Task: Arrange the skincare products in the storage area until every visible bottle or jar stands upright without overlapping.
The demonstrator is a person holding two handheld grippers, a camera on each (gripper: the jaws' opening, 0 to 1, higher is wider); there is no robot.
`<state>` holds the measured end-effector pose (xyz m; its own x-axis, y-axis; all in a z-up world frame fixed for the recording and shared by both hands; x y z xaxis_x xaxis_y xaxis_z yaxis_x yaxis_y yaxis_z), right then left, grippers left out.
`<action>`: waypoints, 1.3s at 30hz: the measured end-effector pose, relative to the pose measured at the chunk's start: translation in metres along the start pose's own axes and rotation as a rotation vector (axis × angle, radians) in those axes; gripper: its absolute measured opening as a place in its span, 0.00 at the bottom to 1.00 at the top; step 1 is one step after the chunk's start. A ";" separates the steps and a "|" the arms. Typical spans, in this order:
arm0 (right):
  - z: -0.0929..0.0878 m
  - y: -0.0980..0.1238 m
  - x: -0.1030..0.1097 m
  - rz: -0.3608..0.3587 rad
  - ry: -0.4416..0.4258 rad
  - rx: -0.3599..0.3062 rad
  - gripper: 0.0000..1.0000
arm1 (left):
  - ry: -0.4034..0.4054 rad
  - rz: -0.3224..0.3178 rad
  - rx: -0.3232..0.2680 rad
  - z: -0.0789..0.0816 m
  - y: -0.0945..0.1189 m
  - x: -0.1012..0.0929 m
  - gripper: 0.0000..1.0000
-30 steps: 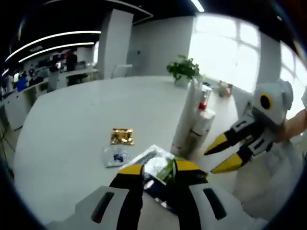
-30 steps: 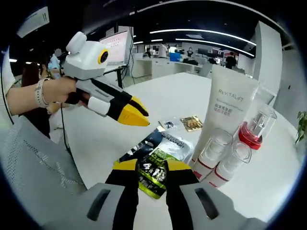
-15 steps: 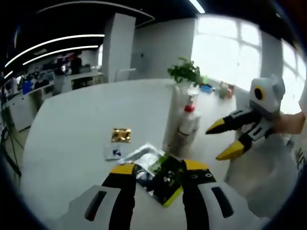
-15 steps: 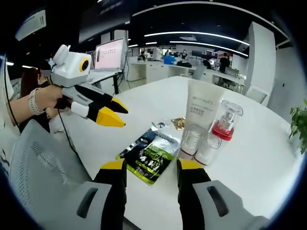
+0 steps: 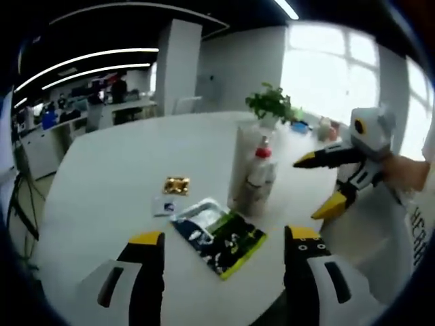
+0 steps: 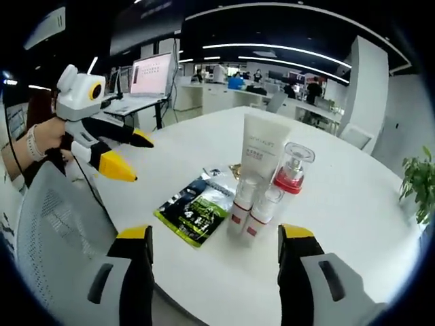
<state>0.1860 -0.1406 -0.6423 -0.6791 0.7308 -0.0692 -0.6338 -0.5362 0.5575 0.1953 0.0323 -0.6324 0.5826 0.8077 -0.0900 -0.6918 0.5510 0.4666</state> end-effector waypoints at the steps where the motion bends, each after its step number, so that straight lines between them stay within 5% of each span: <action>1: 0.000 0.000 -0.001 0.001 -0.001 0.004 0.80 | 0.001 0.002 0.008 -0.001 0.001 -0.002 0.72; 15: -0.005 0.011 -0.009 0.023 -0.010 0.012 0.87 | -0.007 0.026 0.058 -0.016 0.012 -0.022 0.84; 39: -0.005 0.014 -0.004 0.030 -0.006 -0.008 0.96 | -0.035 0.002 0.079 -0.022 0.009 -0.027 0.98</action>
<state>0.1780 -0.1536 -0.6382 -0.6954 0.7171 -0.0475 -0.6164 -0.5611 0.5525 0.1642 0.0197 -0.6449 0.5969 0.8002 -0.0584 -0.6579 0.5299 0.5351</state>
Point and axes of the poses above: the point that each gripper's makers call its tool centre point, and the gripper's own axes: y roughly backward along the fingers, x roughly to its left, z roughly out of its top, the point moved 2 cm from there along y, roughly backward along the fingers, and after that the axes turned 2 degrees about z, right-handed, at the moved point
